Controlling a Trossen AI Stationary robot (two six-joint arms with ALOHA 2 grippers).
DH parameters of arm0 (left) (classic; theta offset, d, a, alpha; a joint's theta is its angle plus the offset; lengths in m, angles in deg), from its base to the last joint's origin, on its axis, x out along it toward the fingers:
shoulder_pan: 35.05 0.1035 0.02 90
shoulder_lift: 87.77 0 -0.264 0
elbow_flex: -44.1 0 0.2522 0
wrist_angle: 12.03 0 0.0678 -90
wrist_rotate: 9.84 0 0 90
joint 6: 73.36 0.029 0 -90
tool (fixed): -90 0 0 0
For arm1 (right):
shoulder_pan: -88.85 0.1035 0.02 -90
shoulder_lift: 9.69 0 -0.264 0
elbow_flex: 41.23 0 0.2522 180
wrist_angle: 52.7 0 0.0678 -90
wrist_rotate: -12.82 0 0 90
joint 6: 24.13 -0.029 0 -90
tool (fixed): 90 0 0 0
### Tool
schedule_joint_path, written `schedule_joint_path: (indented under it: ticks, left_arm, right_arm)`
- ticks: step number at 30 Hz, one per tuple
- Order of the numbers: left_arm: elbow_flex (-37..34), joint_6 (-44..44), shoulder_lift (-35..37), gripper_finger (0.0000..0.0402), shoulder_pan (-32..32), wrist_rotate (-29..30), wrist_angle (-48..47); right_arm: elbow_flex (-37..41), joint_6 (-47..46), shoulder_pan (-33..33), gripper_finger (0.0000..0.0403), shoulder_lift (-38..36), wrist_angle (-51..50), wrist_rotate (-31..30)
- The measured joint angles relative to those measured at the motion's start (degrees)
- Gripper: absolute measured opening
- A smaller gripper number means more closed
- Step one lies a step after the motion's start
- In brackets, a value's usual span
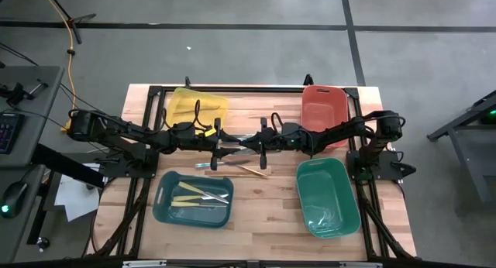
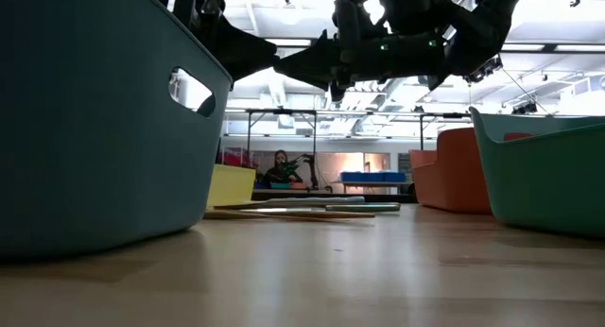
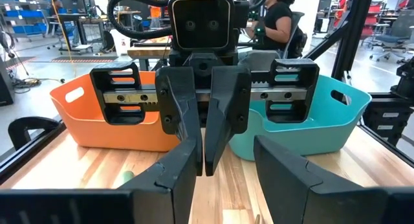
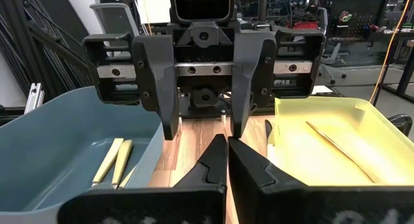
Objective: Sort silverware by color (type)
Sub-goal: Put the yellow knife into the blue bin
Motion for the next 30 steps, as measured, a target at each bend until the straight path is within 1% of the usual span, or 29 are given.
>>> schedule_joint_path:
  ticks: [2,5,7,9,13,15,17,19,21,22,24,26,28,30]
  left_arm:
    - [-0.02,0.01,0.01,0.0143,0.02,0.07,-0.17]
    - [-0.04,0.89,1.89,0.0143,0.04,0.12,-3.40]
    - [-0.04,3.13,4.45,0.0143,0.04,1.20,-8.33]
    - [-0.04,4.81,7.55,0.0143,0.02,4.46,-13.78]
    - [-0.02,5.23,14.29,0.0143,0.04,15.35,-28.54]
    - [-0.02,3.43,16.79,0.0143,0.04,19.38,-37.51]
    - [-0.02,0.51,18.74,0.0143,0.09,20.36,-47.45]
    - [-0.02,-3.71,19.78,0.0143,0.09,19.67,-56.73]
    - [-0.04,-6.53,20.13,0.0143,0.09,18.98,-64.40]
    - [-0.04,-7.19,20.13,0.0143,0.10,19.18,-66.72]
    - [-0.04,-7.66,19.94,0.0143,0.63,21.16,-69.03]
    - [-0.04,-7.69,19.21,0.0142,1.76,23.03,-69.11]
    - [-0.04,-7.68,18.46,0.0142,3.01,23.43,-68.76]
    - [-0.04,-7.64,17.26,0.0142,4.05,22.64,-68.85]
  right_arm:
    - [0.00,1.12,0.02,0.0000,-0.25,-1.15,0.01]
    - [0.00,2.33,-0.02,0.0000,-1.92,-5.32,-0.87]
    - [0.00,3.01,-0.02,0.0000,-3.77,-9.24,-2.79]
    - [0.00,3.96,0.07,0.0000,-5.62,-13.00,-5.63]
    - [-0.01,4.48,0.65,0.0000,-8.27,-20.42,-11.66]
    - [0.00,4.48,0.68,0.0000,-8.76,-23.14,-13.63]
    - [0.00,4.48,0.68,0.0000,-8.82,-24.88,-14.68]
    - [0.00,4.19,0.65,0.0000,-8.82,-25.92,-15.02]
    - [0.00,3.98,0.52,0.0000,-8.82,-26.45,-15.04]
    - [0.00,3.98,0.52,0.0000,-8.80,-26.51,-15.04]
    - [0.00,4.01,0.50,0.0000,-8.80,-26.15,-15.06]
    - [0.00,4.02,0.37,0.0000,-8.80,-25.87,-15.06]
    - [0.00,4.00,0.20,0.0000,-8.80,-25.87,-15.06]
    - [0.00,3.83,-0.01,0.0000,-8.78,-25.87,-15.06]
